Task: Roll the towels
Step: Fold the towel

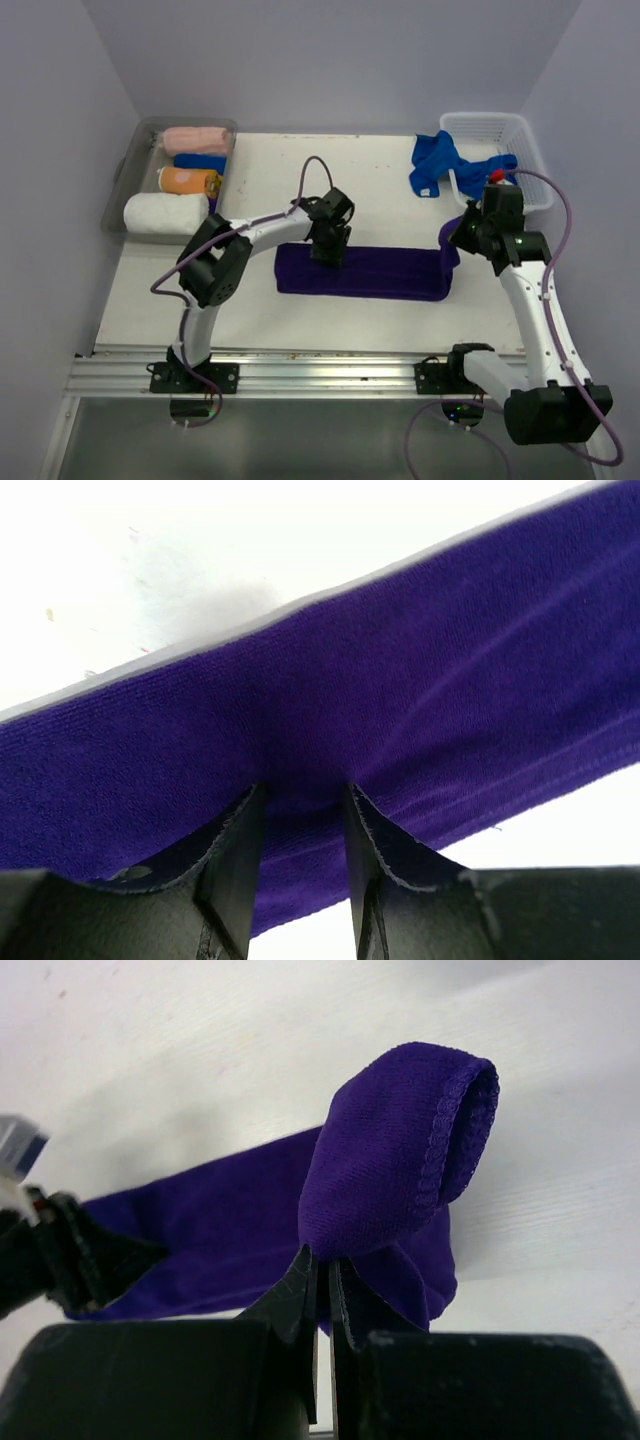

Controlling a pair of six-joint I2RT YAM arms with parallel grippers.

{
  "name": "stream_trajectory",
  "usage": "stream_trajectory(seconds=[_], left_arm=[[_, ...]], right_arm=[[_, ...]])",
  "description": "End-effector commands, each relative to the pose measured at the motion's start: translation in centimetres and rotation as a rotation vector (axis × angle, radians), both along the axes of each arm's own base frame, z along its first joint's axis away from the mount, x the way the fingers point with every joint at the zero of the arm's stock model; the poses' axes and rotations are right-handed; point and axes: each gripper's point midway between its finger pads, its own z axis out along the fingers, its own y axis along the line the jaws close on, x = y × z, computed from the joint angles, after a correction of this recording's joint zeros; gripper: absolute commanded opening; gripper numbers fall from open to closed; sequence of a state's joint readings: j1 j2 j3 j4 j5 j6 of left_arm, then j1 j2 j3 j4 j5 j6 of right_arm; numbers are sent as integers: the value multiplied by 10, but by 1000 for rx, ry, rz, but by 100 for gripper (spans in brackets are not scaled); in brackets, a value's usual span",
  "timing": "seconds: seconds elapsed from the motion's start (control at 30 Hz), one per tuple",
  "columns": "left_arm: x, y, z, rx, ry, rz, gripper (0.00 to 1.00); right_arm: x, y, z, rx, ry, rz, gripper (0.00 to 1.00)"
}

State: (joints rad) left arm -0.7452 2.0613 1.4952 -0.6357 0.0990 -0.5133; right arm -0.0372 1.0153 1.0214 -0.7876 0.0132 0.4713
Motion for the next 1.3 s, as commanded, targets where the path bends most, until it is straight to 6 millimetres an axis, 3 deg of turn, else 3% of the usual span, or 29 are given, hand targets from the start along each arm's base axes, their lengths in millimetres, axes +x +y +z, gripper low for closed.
stream_trajectory(seconds=[0.0, 0.03, 0.07, 0.17, 0.2, 0.27, 0.3, 0.5, 0.73, 0.97, 1.27], left_arm=[[4, -6, 35, -69, -22, 3, 41], [9, 5, 43, -80, -30, 23, 41], [12, 11, 64, -111, -65, 35, 42], [17, 50, 74, -89, -90, 94, 43], [14, 72, 63, -51, -61, 127, 43], [11, 93, 56, -11, -65, 152, 43], [2, 111, 41, 22, -26, 180, 43], [-11, 156, 15, 93, 3, 279, 42], [-17, 153, -14, 77, 64, 270, 41], [-21, 149, -23, 52, 87, 255, 41], [-23, 151, -23, 56, 83, 251, 41]], right_arm=[[0, 36, 21, 17, -22, 106, 0], [1, 43, 22, 16, -22, 127, 0], [4, 51, 28, 25, -38, 146, 0], [8, 83, 31, 31, -36, 241, 0], [6, 99, 29, 27, -28, 290, 0], [11, 116, 28, 14, -23, 321, 0], [8, 131, 28, 10, -24, 366, 0], [10, 186, 25, -6, -15, 482, 0], [13, 251, 9, -15, 21, 597, 0], [15, 307, -18, -36, 63, 665, 0], [26, 353, -56, -44, 127, 681, 0]])
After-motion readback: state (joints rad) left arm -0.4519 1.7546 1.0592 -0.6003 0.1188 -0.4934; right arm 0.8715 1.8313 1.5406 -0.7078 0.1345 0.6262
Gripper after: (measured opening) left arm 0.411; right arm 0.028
